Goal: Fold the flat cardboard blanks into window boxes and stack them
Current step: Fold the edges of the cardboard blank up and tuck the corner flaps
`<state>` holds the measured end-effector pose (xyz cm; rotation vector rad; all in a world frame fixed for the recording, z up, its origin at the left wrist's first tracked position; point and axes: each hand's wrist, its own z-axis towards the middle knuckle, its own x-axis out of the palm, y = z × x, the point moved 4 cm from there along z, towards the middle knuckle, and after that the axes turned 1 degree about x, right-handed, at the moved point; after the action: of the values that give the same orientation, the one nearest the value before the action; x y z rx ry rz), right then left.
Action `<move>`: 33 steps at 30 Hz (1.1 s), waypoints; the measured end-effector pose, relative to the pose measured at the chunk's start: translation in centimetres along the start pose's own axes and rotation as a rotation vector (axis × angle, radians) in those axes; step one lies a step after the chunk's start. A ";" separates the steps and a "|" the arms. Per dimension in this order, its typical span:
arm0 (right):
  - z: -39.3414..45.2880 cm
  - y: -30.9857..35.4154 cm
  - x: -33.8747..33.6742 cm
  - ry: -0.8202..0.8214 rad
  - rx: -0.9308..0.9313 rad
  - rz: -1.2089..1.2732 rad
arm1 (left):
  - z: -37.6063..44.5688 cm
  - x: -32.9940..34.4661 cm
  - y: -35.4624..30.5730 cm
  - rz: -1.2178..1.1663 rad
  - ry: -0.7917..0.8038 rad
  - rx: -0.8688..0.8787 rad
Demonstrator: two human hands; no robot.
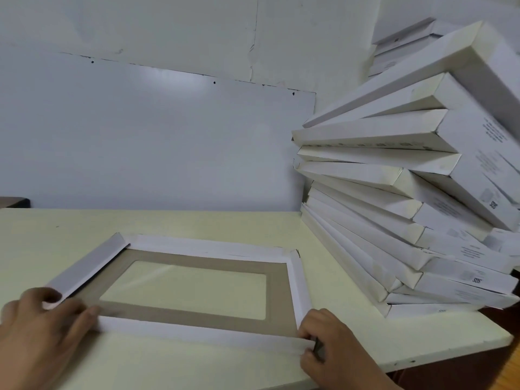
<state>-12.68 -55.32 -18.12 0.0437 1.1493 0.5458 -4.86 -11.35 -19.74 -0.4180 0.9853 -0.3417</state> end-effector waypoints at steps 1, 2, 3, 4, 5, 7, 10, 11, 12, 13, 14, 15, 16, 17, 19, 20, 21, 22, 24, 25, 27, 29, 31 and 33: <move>0.0 0.0 0.0 -0.007 -0.002 0.012 | 0.2 0.3 0.9 0.011 0.011 -0.022; 0.1 0.0 0.0 -0.013 -0.003 0.018 | 0.4 0.6 1.7 0.019 0.034 -0.044; 0.1 -0.1 0.2 -0.017 -0.015 0.009 | 0.6 0.9 2.3 0.026 0.053 -0.051; 0.0 0.0 0.3 -0.021 -0.016 -0.006 | 0.7 1.3 2.7 0.027 0.088 -0.050; 0.1 0.1 0.5 -0.029 -0.021 -0.022 | 0.7 1.7 2.8 0.026 0.101 -0.043; 0.1 0.7 0.7 -0.066 -0.037 -0.051 | 0.4 2.0 2.6 0.007 0.079 -0.028; 0.2 2.4 0.8 -0.121 -0.107 -0.068 | -0.5 2.0 0.9 -0.001 0.057 0.041; 0.2 2.9 0.9 -0.130 -0.139 -0.066 | -0.7 2.0 0.3 -0.011 0.062 0.071; 0.3 3.6 1.1 -0.138 -0.164 -0.062 | -0.9 1.9 -0.6 -0.020 0.075 0.104; 0.3 4.1 1.3 -0.161 -0.186 -0.060 | -1.1 1.8 -1.5 -0.036 0.078 0.148; 0.3 4.8 1.6 -0.188 -0.194 -0.051 | -1.6 1.4 -2.8 -0.050 0.095 0.180; 0.4 5.5 2.0 -0.220 -0.205 -0.034 | -2.1 1.0 -4.2 -0.074 0.114 0.212; 0.4 6.3 2.4 -0.246 -0.212 -0.010 | -2.7 0.7 -5.6 -0.090 0.142 0.240; 0.4 7.0 2.9 -0.271 -0.226 -0.006 | -3.2 0.5 -7.1 -0.089 0.160 0.277; 0.4 8.3 3.5 -0.294 -0.247 -0.020 | -4.3 0.0 -9.8 -0.065 0.205 0.343; 0.4 8.8 3.8 -0.314 -0.247 -0.020 | -4.9 -0.1 -11.0 -0.064 0.224 0.380; 0.5 9.3 4.1 -0.349 -0.237 -0.020 | -5.4 0.0 -12.0 -0.086 0.230 0.439; 0.6 9.7 4.3 -0.384 -0.212 -0.028 | -6.1 0.0 -13.0 -0.102 0.240 0.496; 0.7 10.6 4.7 -0.438 -0.136 -0.046 | -7.1 0.3 -14.3 -0.083 0.255 0.600; 0.6 11.1 4.8 -0.437 -0.089 -0.065 | -7.6 0.6 -14.8 -0.086 0.225 0.652; 0.7 12.0 5.0 -0.398 -0.007 -0.097 | -8.4 0.6 -16.1 -0.070 0.153 0.737; 0.7 12.6 5.1 -0.362 0.069 -0.095 | -9.4 0.7 -17.5 -0.077 0.077 0.767; 0.8 13.1 5.4 -0.303 0.131 -0.050 | -10.7 0.5 -18.8 -0.090 -0.029 0.666; 1.1 13.7 5.5 -0.279 0.132 -0.070 | -11.8 1.1 -20.0 -0.022 0.021 0.584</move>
<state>-15.43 -40.74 -18.18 0.1875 0.9096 0.3874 -16.20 -31.43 -16.53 0.1060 0.8551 -0.6313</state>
